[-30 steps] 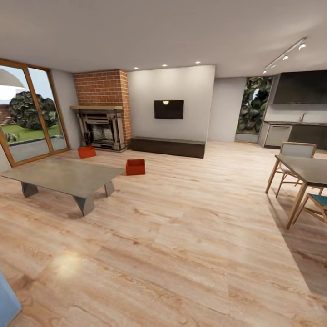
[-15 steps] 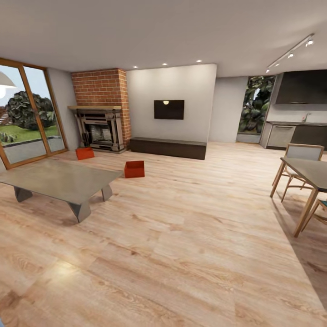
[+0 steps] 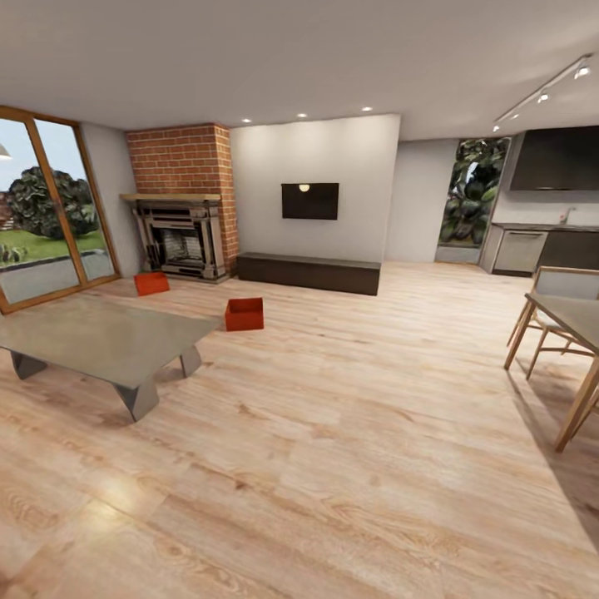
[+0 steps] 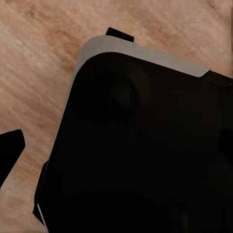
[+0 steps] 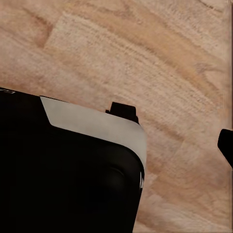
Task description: Move the two storage containers from the living room to the garage. In the garage, place one container on the floor and stack the other container on top of it (either order is fine).
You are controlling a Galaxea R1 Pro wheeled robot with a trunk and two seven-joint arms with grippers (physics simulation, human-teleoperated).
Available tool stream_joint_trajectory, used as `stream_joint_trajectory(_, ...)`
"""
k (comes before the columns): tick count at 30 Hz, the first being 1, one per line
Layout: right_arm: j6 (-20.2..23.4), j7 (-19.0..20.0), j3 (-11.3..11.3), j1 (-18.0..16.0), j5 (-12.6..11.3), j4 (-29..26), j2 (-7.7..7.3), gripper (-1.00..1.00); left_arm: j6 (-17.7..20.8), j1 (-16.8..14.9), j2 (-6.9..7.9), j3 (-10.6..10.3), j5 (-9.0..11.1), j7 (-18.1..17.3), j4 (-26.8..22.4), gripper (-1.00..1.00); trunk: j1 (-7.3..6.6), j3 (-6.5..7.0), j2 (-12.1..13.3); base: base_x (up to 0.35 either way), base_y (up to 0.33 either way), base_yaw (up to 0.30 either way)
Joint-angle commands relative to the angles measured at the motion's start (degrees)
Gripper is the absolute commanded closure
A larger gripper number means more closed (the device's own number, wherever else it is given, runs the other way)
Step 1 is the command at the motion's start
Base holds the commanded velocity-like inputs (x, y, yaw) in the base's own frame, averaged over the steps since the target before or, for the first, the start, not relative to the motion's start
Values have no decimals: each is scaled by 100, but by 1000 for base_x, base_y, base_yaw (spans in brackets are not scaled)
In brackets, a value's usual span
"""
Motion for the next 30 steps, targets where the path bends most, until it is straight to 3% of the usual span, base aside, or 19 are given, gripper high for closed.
stream_joint_trajectory(1,-28,8,48,-5,-51,14,2,-100,19,0,-3,4,24,20,-10,-100,3,-6,-3,313,0,0)
stream_joint_trajectory(30,-38,0,48,-5,-52,14,2,-100,22,0,12,4,24,20,-10,-100,3,-6,-3,288,0,0)
